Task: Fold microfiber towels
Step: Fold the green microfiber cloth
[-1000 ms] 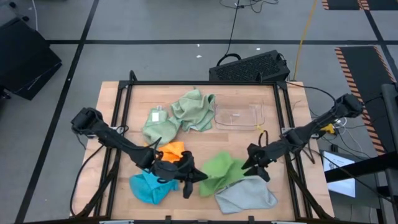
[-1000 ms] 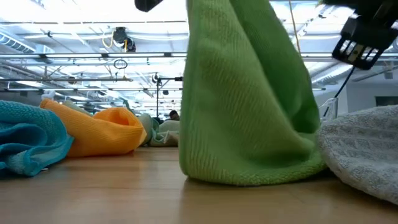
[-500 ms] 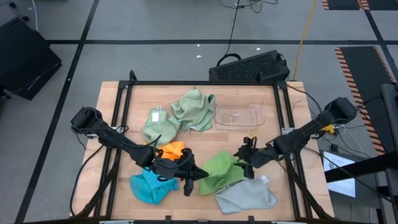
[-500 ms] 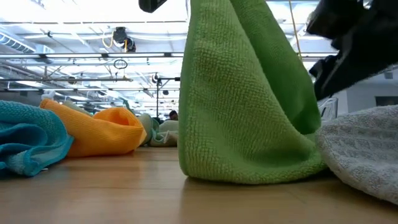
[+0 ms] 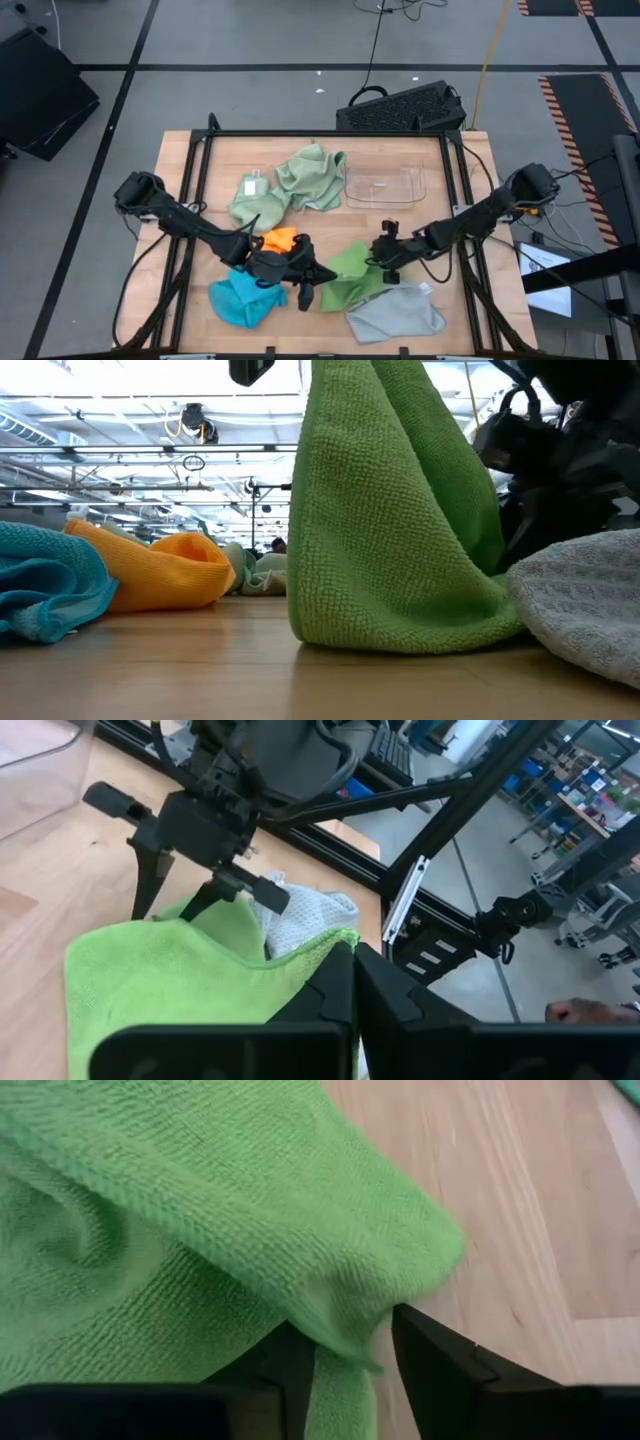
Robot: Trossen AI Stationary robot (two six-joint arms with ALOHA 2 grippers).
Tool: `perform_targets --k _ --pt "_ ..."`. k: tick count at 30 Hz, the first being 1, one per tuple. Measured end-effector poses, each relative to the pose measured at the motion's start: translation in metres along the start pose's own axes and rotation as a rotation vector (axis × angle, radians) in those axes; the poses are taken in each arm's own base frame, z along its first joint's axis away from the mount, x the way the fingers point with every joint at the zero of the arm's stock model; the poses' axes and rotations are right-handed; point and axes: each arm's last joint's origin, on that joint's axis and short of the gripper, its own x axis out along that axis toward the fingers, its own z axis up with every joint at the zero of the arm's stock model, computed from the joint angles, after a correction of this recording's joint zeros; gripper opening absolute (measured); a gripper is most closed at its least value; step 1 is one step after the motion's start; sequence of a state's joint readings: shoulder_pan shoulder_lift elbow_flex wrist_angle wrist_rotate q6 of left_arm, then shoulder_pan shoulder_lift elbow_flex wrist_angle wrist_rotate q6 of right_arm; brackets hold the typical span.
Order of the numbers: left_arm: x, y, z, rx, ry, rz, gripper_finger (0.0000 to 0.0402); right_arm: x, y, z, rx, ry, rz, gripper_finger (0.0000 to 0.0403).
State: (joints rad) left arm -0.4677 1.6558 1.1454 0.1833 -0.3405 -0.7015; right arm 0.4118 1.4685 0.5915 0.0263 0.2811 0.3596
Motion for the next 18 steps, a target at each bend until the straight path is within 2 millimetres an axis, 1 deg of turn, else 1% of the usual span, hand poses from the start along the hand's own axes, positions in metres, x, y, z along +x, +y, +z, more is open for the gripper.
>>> perform_targets --k 2,4,8,11,15,18 --pt "0.000 0.001 0.001 -0.001 -0.001 0.002 0.0009 0.003 -0.001 0.000 0.005 0.005 0.016 0.0104" --pt "0.000 0.001 0.001 0.000 -0.001 0.002 0.0007 0.004 -0.002 -0.001 0.028 0.015 0.014 0.0077" --pt "0.000 0.001 0.000 0.000 0.002 0.003 0.0005 -0.004 0.000 0.003 0.060 0.008 0.095 0.0013" --pt "-0.002 0.000 0.002 0.004 -0.001 0.001 0.0007 -0.019 -0.001 0.010 0.110 -0.029 0.152 0.0008" --pt "-0.015 -0.005 0.016 0.016 -0.038 -0.023 0.0004 -0.048 -0.003 0.024 0.157 -0.111 0.263 0.0003" --pt "-0.023 -0.004 0.020 0.056 -0.030 0.003 0.0007 -0.063 -0.006 0.028 0.191 -0.152 0.313 0.0013"
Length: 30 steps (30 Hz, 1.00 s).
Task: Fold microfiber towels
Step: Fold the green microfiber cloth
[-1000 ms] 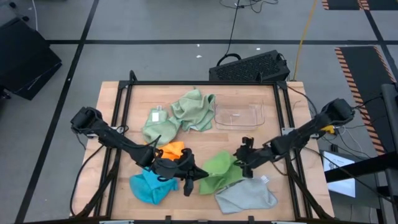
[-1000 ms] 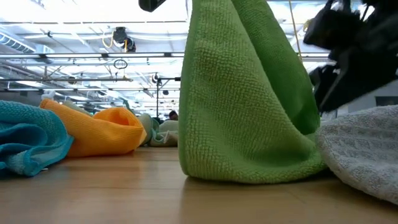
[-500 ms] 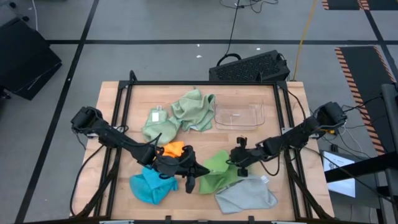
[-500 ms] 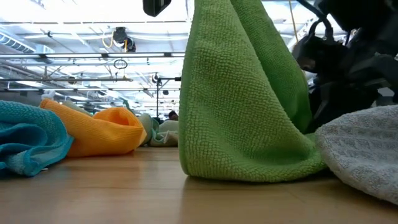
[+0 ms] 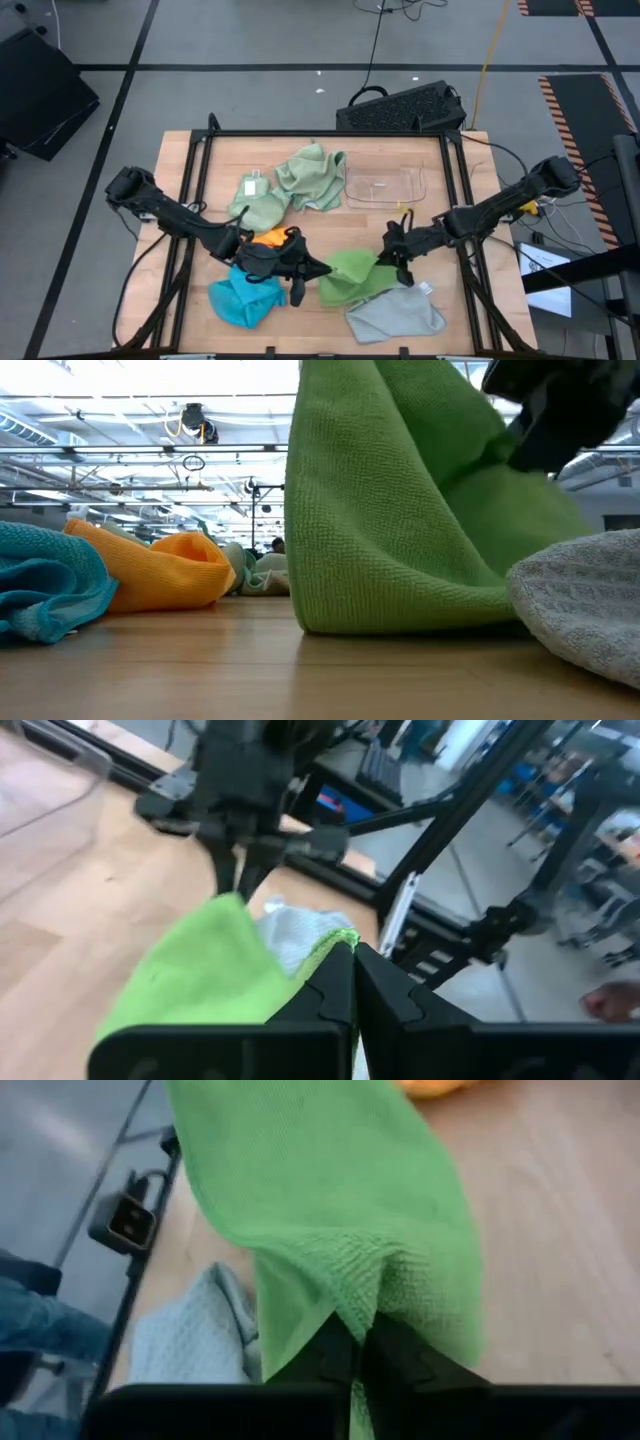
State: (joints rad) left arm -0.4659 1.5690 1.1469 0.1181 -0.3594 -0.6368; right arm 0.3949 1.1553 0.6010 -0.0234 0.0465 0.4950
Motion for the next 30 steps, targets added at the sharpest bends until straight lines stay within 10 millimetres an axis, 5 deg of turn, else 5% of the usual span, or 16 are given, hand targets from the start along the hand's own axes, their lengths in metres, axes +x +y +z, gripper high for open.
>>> perform_targets --k 5,10,19,30 --pt "-0.002 0.005 0.001 0.026 0.034 0.020 0.0003 -0.009 0.000 0.004 0.039 -0.030 0.013 0.0044" --pt "-0.002 0.005 0.002 0.023 0.032 0.018 0.0008 -0.009 0.002 0.005 0.072 -0.015 0.081 0.0006" --pt "-0.003 0.006 0.004 0.006 0.024 0.019 0.0011 -0.014 0.001 0.008 0.136 -0.013 0.047 0.0002" --pt "-0.063 -0.001 0.060 0.212 -0.221 0.072 0.0008 -0.094 0.030 0.086 0.115 0.046 -0.085 0.0001"
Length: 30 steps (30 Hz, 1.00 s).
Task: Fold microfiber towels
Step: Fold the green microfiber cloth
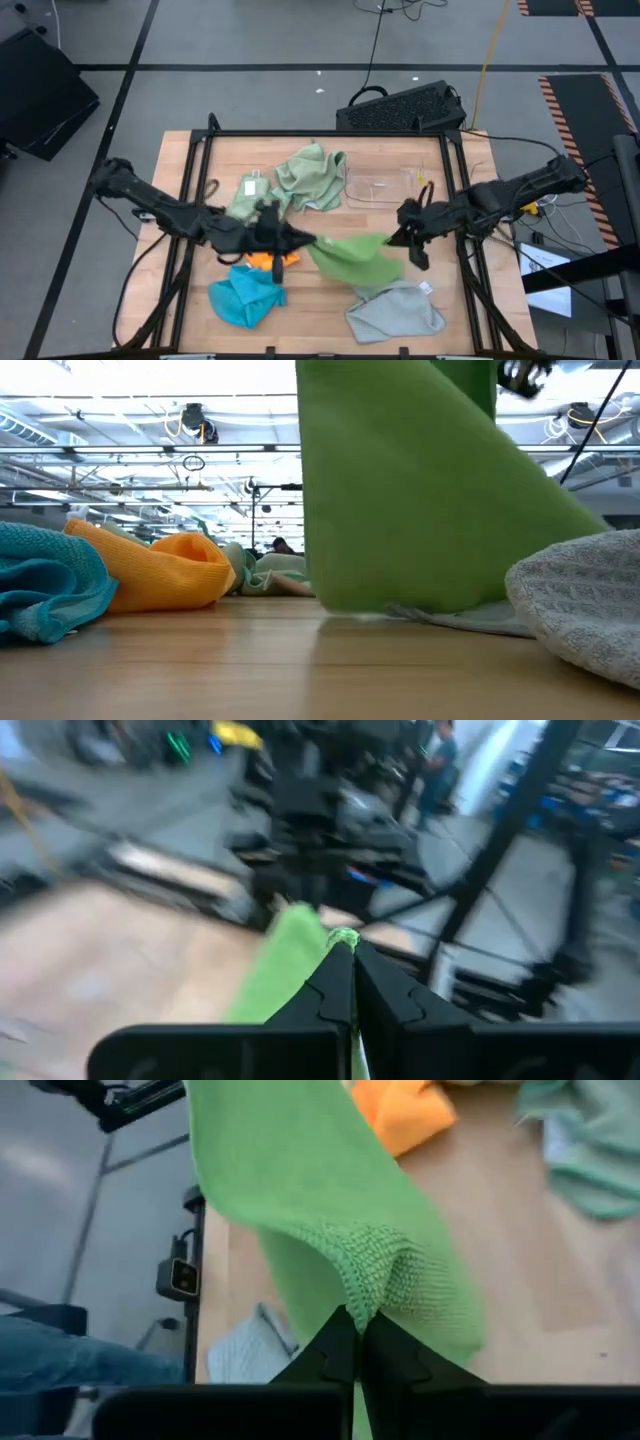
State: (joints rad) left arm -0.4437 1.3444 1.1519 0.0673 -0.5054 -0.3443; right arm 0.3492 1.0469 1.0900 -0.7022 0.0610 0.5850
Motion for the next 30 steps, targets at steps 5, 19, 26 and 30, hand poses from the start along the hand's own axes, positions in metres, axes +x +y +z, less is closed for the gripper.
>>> perform_targets --k 5,19,26,30 --pt "-0.015 0.018 0.021 0.120 -0.045 0.090 0.0005 -0.042 -0.005 0.025 0.033 -0.019 -0.161 0.0001" --pt "-0.025 0.011 -0.011 -0.018 0.302 -0.067 0.0005 -0.070 0.016 0.043 0.061 -0.016 -0.029 0.0000" --pt "-0.017 -0.012 -0.073 -0.117 0.482 -0.127 0.0009 -0.005 0.037 0.012 0.138 0.243 0.171 0.0000" --pt "-0.008 -0.025 -0.108 -0.222 0.537 -0.204 0.0004 0.027 0.046 -0.019 0.237 0.390 0.266 0.0000"
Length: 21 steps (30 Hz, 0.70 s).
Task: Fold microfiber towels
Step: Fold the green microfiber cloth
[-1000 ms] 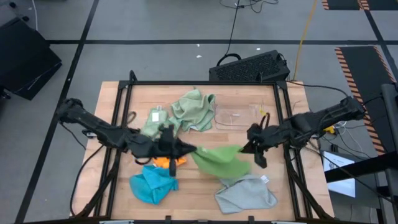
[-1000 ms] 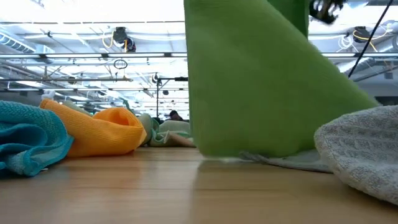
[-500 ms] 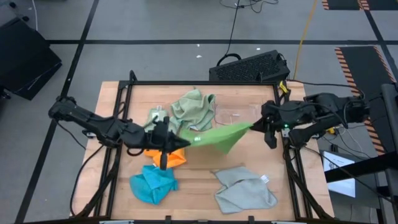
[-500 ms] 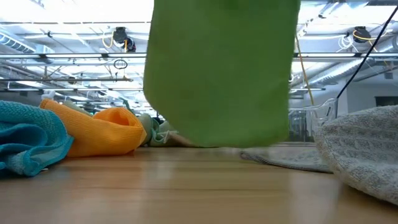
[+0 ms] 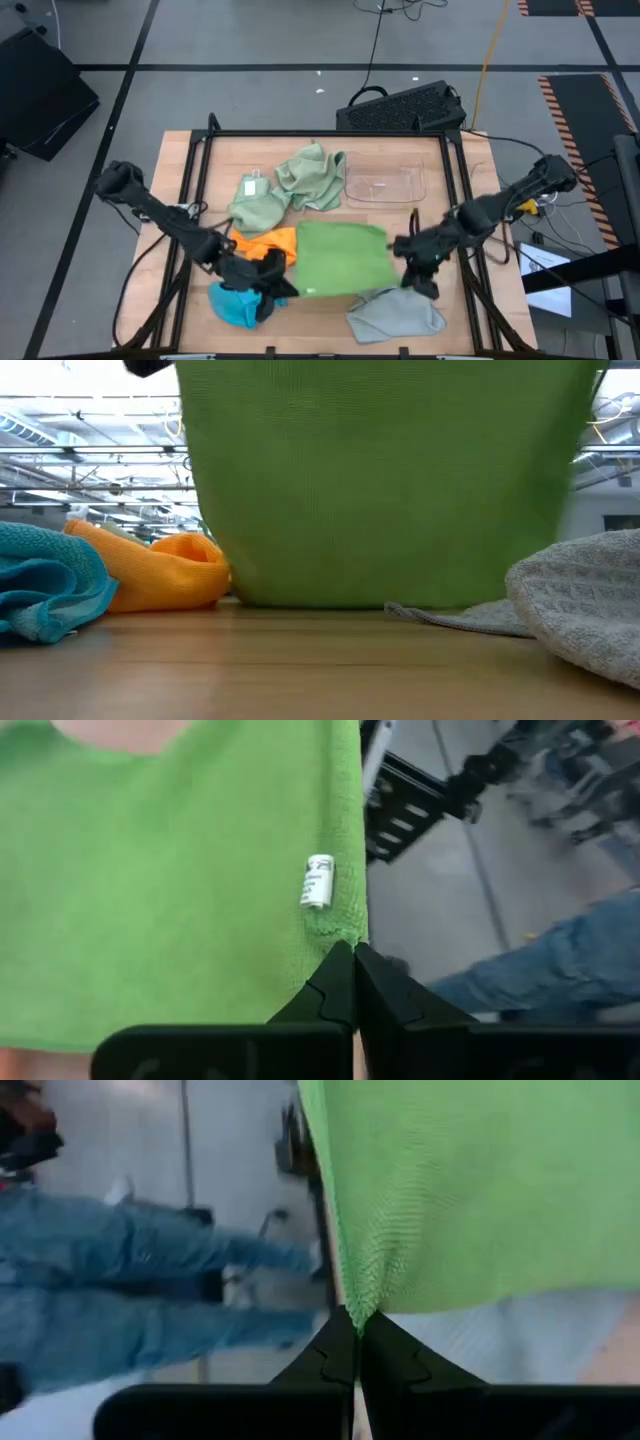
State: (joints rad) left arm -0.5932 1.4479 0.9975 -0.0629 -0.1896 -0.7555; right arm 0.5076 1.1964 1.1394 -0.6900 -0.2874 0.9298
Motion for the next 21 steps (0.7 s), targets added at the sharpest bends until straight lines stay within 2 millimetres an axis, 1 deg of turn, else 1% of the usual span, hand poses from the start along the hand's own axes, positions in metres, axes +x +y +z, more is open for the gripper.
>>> perform_targets --k 2,5,10,15,17,21 --pt "0.009 -0.002 -0.011 -0.033 0.018 -0.033 0.0008 0.015 -0.004 -0.011 0.054 0.053 0.035 0.0000" --pt "0.022 -0.005 -0.022 -0.074 0.039 -0.072 0.0008 0.032 -0.009 -0.024 0.099 0.096 0.060 0.0000" --pt "0.033 -0.012 -0.027 -0.107 0.040 -0.182 0.0007 0.049 -0.013 -0.037 0.142 0.119 0.138 0.0000" --pt "0.036 -0.005 -0.025 -0.043 0.008 -0.119 0.0004 0.058 -0.030 -0.043 0.144 0.092 0.072 0.0000" --pt "0.037 0.002 -0.025 -0.011 0.008 -0.054 0.0004 0.061 -0.038 -0.042 0.125 0.074 0.041 0.0000" --pt "0.039 0.021 -0.024 0.032 0.048 0.090 0.0011 0.063 -0.058 -0.035 0.097 -0.016 -0.058 0.0000"
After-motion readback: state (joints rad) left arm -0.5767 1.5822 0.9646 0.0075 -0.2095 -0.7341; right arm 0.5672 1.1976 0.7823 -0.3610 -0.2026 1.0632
